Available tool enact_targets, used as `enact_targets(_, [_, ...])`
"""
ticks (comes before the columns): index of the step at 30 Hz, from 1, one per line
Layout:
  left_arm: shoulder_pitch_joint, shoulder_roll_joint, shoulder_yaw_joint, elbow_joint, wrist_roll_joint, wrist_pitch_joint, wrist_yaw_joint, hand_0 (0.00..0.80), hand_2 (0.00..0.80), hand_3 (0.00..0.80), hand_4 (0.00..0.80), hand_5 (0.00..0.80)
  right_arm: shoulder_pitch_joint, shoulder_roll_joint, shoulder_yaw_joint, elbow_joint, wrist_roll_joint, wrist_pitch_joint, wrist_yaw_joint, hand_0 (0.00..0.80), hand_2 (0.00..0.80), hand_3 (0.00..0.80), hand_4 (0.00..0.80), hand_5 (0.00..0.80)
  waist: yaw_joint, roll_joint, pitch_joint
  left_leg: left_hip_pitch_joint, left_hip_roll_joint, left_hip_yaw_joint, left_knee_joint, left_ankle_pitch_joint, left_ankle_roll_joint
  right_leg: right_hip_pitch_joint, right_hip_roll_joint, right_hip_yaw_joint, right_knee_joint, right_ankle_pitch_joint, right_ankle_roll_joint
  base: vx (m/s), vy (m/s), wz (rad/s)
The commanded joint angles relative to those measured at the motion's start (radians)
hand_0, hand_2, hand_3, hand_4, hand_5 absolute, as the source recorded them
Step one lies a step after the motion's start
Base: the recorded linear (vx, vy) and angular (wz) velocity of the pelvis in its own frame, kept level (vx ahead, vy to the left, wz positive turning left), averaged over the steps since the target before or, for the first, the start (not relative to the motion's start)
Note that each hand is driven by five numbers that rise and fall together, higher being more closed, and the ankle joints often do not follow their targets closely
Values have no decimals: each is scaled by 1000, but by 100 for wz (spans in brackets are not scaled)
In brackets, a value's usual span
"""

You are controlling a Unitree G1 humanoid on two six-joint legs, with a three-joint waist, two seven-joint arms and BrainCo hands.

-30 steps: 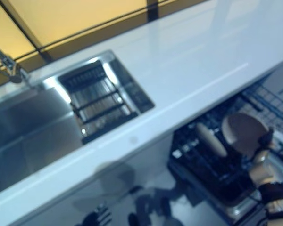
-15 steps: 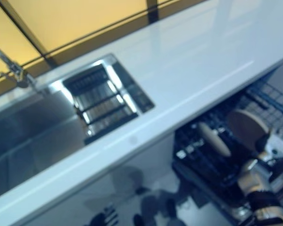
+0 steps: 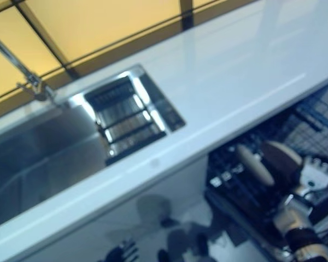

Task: Take plates into dishwasher

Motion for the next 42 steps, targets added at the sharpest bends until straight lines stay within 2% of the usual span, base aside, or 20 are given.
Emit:
enact_targets(1, [-27, 10, -43, 29, -28, -4, 1, 0, 0, 0, 0, 0, -68, 12, 43, 82, -65, 42, 34, 800, 800, 800, 800, 800, 33, -70, -52, 25, -38, 11, 3, -90, 55, 6, -9, 15, -1, -63, 43, 0, 0, 0])
enact_targets(9, [-35, 21, -52, 35, -15, 3, -12, 0, 0, 0, 0, 0, -140, 19, 118, 174, -91, 123, 145, 800, 800, 800, 800, 800, 53, -63, -50, 16, -41, -3, 3, -82, 54, 2, -17, 1, -1, -61, 42, -4, -2, 2])
enact_targets(20, [-45, 30, -51, 39, -2, 19, -13, 0, 0, 0, 0, 0, -194, 37, 160, 248, -105, 151, 331, 800, 800, 800, 800, 800, 71, -66, -59, 15, -44, -20, 3, -77, 54, 7, -20, -8, -1, -61, 39, 0, 0, 5])
enact_targets(29, [-54, 35, -40, 39, 1, 13, -17, 0, 0, 0, 0, 0, -201, 31, 151, 216, -67, 150, 385, 794, 794, 794, 794, 794, 70, -83, -55, 13, -40, -24, 3, -76, 55, 7, -16, -4, -1, -59, 37, 0, 0, 0])
enact_targets(30, [-54, 35, -38, 36, -1, 12, -16, 0, 0, 0, 0, 0, -201, 28, 147, 205, -49, 151, 378, 201, 201, 201, 201, 201, 69, -85, -55, 13, -40, -23, 3, -76, 55, 7, -15, -2, -1, -59, 36, 0, 0, 0])
enact_targets(31, [-53, 36, -36, 34, -2, 9, -15, 0, 0, 0, 0, 0, -201, 27, 140, 194, -37, 151, 376, 0, 0, 0, 0, 0, 67, -86, -53, 13, -39, -23, 3, -76, 55, 7, -15, 0, -1, -58, 36, 0, 0, 0])
enact_targets(42, [-40, 37, -9, 24, -6, -27, -17, 0, 0, 0, 0, 0, -174, -1, 47, 36, -32, 166, 388, 0, 0, 0, 0, 0, 47, -104, -43, 21, -35, -12, 3, -81, 57, 10, -6, 20, -1, -57, 33, 0, 0, 0])
